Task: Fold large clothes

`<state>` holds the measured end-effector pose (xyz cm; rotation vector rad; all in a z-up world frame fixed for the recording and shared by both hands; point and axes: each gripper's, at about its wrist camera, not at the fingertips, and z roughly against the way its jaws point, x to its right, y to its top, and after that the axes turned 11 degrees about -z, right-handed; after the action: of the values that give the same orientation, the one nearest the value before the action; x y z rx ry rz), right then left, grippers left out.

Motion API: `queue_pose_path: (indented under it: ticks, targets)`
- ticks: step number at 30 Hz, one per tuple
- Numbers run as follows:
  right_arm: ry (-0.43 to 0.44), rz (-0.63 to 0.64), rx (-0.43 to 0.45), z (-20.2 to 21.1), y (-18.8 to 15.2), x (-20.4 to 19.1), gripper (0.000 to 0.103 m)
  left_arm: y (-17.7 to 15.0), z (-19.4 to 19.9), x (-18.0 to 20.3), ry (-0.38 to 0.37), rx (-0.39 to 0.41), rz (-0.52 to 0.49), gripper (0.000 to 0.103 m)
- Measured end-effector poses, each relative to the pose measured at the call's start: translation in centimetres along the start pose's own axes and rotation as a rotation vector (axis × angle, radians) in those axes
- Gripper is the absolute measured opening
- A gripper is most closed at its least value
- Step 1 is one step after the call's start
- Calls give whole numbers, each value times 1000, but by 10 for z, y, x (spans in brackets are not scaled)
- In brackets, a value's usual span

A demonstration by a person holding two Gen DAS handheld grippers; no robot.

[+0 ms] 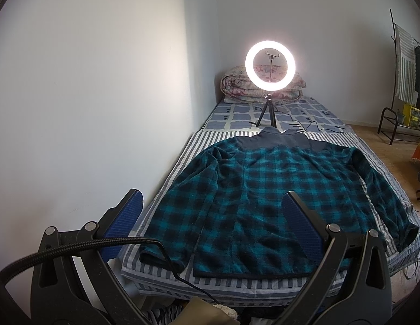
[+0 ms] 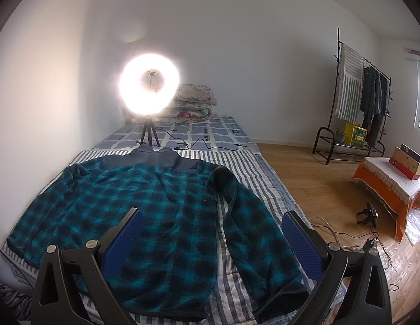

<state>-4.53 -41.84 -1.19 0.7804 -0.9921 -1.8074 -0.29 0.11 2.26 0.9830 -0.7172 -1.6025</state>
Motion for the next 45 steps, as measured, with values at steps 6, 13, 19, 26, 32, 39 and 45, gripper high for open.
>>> queue_pose_path:
  ticks: [6,13,19,26,32,39,45]
  targets:
    - [20,2,-7,-5,0,-11,103,-1,-15,-7,25,-16,-9,103]
    - [44,7,-16,-15,6,-29,103,-5,-40,-24,61,-64,-32,103]
    - [70,14,-28,-27,11,-48,103,-14,-65,-44,82,-109,-52,103]
    - [162,84,15,-42,16,-83,103,-31,-104,-77,-28,-161,-11,97]
    - [272,186,46,-57,14,-122,103,-46,-150,-98,-95,-262,33,86]
    - [470,148,-170,-93,-2,-143,102,-77,-180,-112,-123,-366,114,85]
    - [535,142,-316,-114,-18,-157,84,-112,-190,-129,-139,-452,247,85]
